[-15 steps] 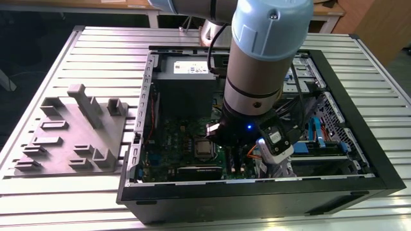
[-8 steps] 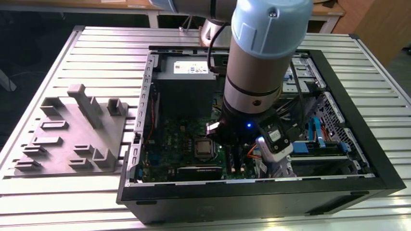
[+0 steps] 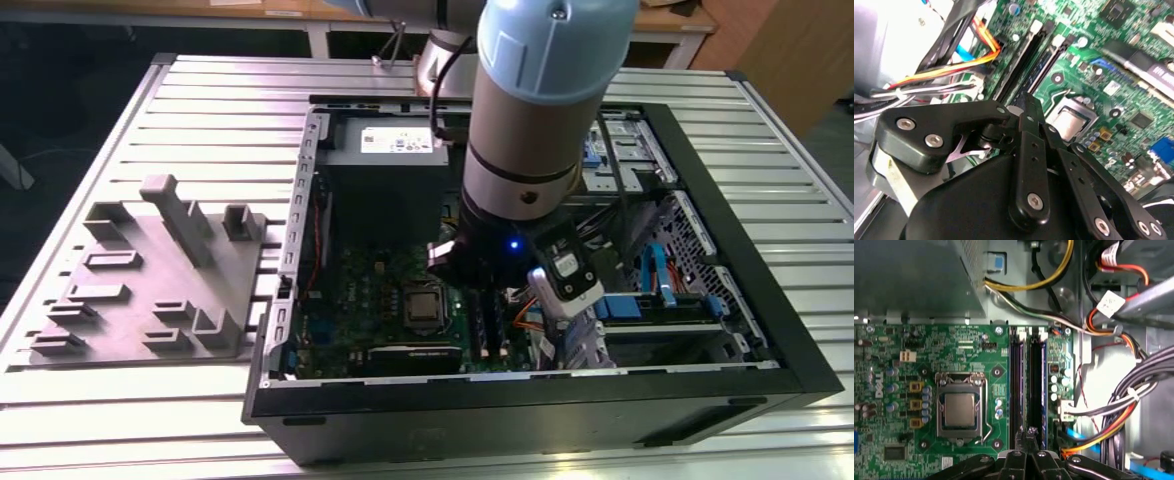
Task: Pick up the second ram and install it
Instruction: 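Press down the second ram until it locks into place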
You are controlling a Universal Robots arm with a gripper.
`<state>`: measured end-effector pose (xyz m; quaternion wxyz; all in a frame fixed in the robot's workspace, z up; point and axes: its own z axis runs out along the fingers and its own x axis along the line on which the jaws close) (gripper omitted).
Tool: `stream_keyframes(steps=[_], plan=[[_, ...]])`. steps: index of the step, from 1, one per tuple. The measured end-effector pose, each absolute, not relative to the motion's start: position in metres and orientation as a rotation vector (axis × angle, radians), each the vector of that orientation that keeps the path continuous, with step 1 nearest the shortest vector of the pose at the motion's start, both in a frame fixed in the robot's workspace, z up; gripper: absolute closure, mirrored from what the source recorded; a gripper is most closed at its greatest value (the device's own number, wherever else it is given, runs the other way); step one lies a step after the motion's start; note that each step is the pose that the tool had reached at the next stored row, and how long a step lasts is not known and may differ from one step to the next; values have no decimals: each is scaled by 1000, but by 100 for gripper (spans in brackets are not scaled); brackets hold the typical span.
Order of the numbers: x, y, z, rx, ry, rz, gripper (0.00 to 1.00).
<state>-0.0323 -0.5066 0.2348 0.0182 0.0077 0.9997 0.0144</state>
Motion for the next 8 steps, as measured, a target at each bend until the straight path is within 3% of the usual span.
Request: stream_keyframes(steps=[8], plan=[[-32,-499,235,24,3105,44,90]])
